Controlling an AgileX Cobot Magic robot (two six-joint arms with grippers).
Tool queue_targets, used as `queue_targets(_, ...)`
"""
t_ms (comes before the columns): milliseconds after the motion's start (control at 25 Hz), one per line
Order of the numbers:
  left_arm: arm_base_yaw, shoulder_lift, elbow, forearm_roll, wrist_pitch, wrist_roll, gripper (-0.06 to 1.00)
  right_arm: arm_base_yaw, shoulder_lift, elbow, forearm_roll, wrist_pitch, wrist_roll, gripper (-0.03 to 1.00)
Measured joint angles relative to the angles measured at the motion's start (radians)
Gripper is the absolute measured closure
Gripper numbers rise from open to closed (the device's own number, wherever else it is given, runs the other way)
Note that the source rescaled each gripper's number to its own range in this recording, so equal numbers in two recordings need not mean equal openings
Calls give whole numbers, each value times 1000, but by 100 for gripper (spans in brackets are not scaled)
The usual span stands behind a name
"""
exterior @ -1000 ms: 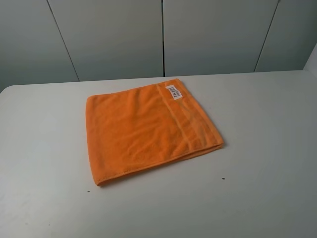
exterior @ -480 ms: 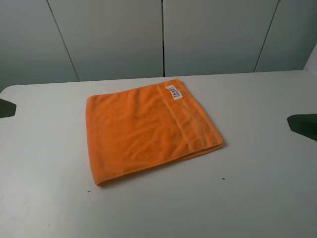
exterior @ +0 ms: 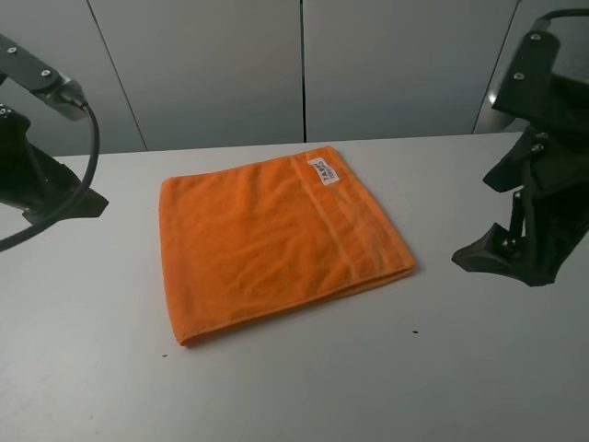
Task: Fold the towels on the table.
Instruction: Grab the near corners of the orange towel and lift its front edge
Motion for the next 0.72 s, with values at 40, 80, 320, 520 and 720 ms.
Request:
queue_targets(40, -18, 15, -6, 23, 0, 0, -6, 21, 31, -15, -28, 14, -2, -3)
queue_targets(80, -38, 33, -10, 44, 2, 0, -6, 37, 60, -25, -57, 21, -2, -3)
queue_targets(320, -83, 126, -11, 109, 20, 0, -6, 108, 179, -50, -130, 42, -43, -3)
queue_targets(520, -87, 182, -11, 114, 23, 4, -6, 119, 241, -50, -150, 36, -74, -3)
queue_targets(720, -87, 190, -11, 110, 23, 12, -6, 120, 254, -51, -150, 18, -89, -3)
